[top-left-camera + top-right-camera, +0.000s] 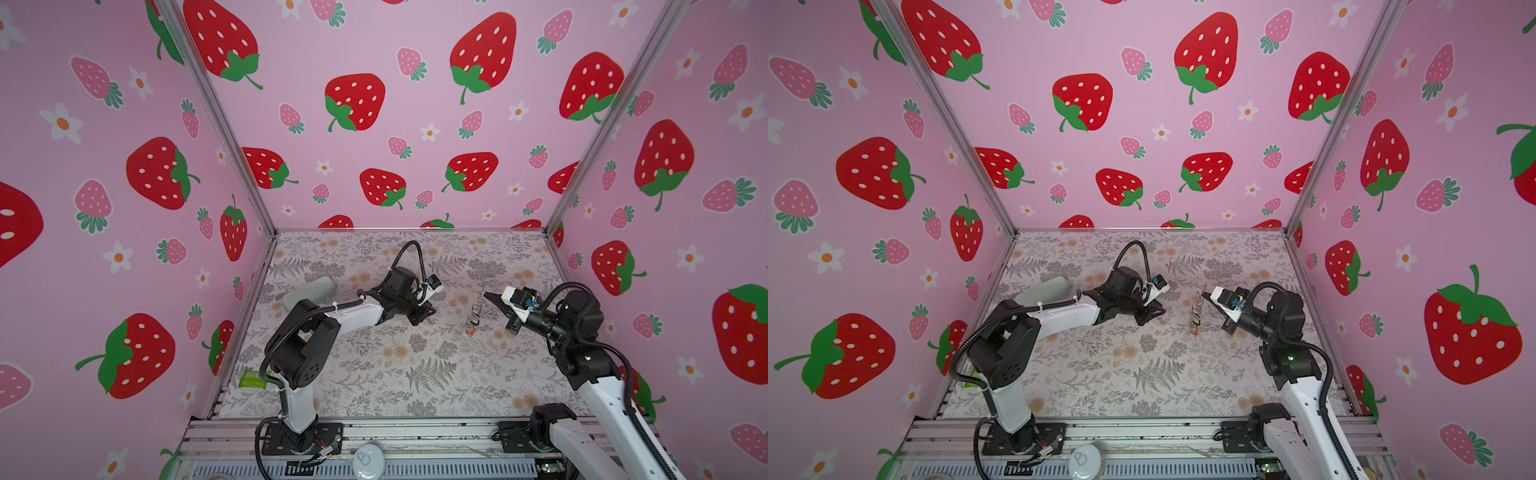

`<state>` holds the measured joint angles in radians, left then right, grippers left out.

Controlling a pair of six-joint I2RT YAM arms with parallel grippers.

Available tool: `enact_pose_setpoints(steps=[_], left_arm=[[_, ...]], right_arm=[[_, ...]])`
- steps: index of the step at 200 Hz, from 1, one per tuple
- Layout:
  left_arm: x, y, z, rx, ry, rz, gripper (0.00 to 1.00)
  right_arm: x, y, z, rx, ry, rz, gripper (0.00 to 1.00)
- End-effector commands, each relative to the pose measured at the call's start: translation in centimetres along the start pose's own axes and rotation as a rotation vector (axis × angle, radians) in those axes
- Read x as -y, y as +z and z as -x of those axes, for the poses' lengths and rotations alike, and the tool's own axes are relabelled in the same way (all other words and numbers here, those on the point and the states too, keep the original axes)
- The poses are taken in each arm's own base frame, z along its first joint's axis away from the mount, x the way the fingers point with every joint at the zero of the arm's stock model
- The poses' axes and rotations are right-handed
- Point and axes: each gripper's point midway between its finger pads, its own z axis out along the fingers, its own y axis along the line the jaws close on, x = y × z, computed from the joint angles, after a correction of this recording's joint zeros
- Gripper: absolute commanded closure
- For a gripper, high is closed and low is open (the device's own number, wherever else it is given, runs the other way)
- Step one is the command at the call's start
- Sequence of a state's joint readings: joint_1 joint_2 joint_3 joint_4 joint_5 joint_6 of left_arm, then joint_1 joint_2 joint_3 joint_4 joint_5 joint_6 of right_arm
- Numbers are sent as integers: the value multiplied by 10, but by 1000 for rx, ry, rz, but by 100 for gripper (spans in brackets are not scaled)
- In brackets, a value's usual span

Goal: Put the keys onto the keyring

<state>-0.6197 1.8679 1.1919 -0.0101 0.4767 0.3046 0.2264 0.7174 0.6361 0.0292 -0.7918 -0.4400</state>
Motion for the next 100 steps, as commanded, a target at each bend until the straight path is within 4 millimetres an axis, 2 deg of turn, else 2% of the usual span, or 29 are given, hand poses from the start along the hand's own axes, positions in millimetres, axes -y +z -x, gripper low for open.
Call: enact_pose_setpoints(steps=[1,43,100], left_arm=[[35,-6,-16,-95,110,-210,70],[34,-1,-13,-97,261,-252,63],[32,18,-17,-161,335,-269,58]], right_arm=[[1,-2,12,32,-29,1,100],[1,-1,16,42,-35,14,100],[0,-2,18,46,-32,18,100]])
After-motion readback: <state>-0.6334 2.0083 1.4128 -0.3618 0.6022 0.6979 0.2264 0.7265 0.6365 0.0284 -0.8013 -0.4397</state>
